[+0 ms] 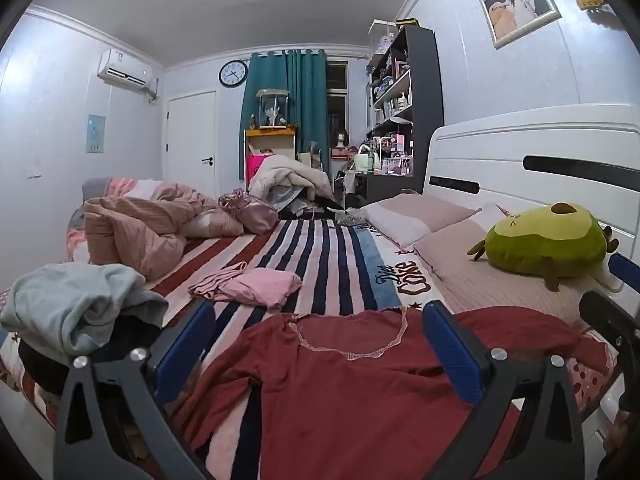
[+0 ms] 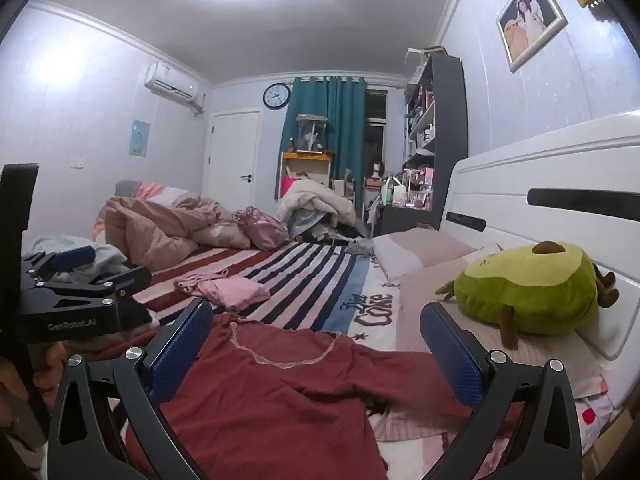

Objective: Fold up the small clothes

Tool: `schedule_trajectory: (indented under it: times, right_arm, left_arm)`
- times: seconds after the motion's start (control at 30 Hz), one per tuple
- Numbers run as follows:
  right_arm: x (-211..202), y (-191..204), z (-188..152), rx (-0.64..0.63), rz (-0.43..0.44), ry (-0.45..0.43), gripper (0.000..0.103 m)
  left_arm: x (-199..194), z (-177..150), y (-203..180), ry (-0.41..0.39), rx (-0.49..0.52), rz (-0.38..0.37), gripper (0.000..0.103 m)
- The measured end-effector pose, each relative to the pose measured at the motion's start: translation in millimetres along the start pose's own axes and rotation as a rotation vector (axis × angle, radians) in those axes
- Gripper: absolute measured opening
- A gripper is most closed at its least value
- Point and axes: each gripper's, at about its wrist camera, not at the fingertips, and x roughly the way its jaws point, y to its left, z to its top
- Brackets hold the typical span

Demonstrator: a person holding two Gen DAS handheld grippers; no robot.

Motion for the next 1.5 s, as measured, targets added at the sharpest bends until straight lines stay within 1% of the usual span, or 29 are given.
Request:
schedule_trajectory:
  times: [0.03,0.07,0.1,0.13,0.17,0.2,0.3,0.43,1.0,1.5]
  right_arm:
    - [-0.5,0.6,0.2,-0.005,-0.001,-0.003,0.103]
    - [0.8,0.1,0.4,0.008,0.005,0.02,0.103]
    - [0.9,0.2,0.7,0.01,0.008,0.021,0.103]
    - [1.1,0.1,0.9,0.012,0.01,0.022,0.103]
    - [1.2,0.1,0.8,0.014,0.013,0.022,0.103]
    - [1.4,0.5,-2.0,0.015,0.019,0.024,0.103]
    - [0.6,1.1,-1.5,0.011,0.02,0.02,0.103]
    - [-0.8,1.6,-3.4,0.011,0.026,0.019,0.103]
    - [1.4,3.9,-10.9,0.014,0.022,0.029,0.103]
    - [2.7,-0.4,-12.3,0.032,0.018,0.033,0.103]
  left_arm:
    - [-2.7,-0.2,-0.5,-0.005,-0.003,-0.002,0.102]
    - [-7.9,-2.7,8.2,-0.012,-0.042,-0.004,0.102]
    - [-9.0,-3.9,12.5,0.005,-0.043,0.001,0.102]
    - [-2.7,-3.9,11.3,0.028,-0.026,0.007,0.102]
    - [4.0,-4.5,2.2,0.049,0.008,0.02,0.102]
    - [5.7,-4.0,-0.1,0.053,0.014,0.021,0.102]
    - [2.8,-5.6,1.8,0.035,0.01,0.027,0.102]
    - [-0.2,-5.7,1.6,0.029,0.012,0.03,0.102]
    - [4.9,-8.1,1.2,0.055,0.024,0.041,0.102]
    - [10.6,-10.3,-1.4,0.071,0.008,0.028,0.102]
